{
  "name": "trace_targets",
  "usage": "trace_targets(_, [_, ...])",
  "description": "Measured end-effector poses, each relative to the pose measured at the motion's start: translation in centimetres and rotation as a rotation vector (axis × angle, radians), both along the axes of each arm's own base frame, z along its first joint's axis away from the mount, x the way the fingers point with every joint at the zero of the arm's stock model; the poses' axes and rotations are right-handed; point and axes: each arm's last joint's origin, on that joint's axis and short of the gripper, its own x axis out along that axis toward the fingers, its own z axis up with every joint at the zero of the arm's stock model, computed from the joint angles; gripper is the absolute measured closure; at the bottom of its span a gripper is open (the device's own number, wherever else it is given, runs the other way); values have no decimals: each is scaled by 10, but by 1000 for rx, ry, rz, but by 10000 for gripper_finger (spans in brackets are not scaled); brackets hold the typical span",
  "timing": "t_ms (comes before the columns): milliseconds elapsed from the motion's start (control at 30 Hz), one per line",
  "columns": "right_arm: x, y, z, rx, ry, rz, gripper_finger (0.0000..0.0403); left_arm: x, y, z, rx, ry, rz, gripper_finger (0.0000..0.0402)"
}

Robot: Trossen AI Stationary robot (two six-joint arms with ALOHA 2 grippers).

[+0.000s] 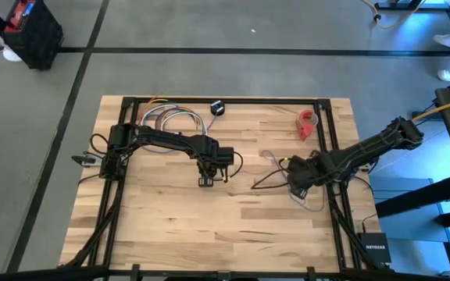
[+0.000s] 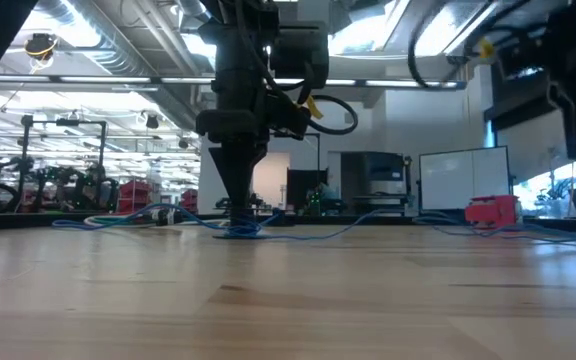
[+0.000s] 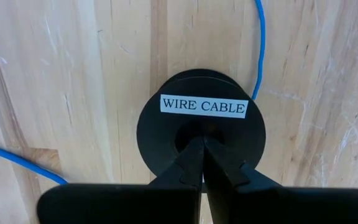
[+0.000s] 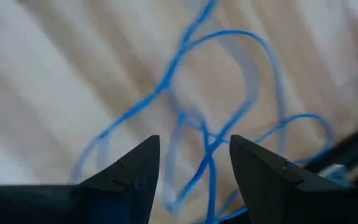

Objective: Coil cords
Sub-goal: Put the spool with the coiled wire on the table

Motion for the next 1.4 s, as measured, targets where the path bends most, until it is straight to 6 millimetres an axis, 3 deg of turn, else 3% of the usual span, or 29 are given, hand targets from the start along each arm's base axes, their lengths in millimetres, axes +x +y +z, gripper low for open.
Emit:
trace_targets(167, [12,7,24,101,-88,24,205,0,0,0,0,0,1,398])
trace_targets(400, [42,10,43,-88,-481,79,205,1,0,0,0,-10,0,398])
trace_targets(633, [49,6,32,-168,-399,192,205,1,-1,0,0,-14,-2,398])
trace_targets(867, [43,-11,14,-128,-151,37,205,2,0,0,1,-17,-4,398])
trace_targets(967, [51,-10,16,-123,-234,49,205,2,0,0,1,-17,-3,398])
trace_targets(1133, [80,-6,19,-252,-476,267,205,2,0,0,0,-18,-1,398])
trace_targets(1267, [106,-4,3,-354,-594,426,205,2,0,0,0,-18,-1,398])
trace_targets(1400, [124,-11,-30,-401,-542,509,205,2,0,0,1,-19,-2,398])
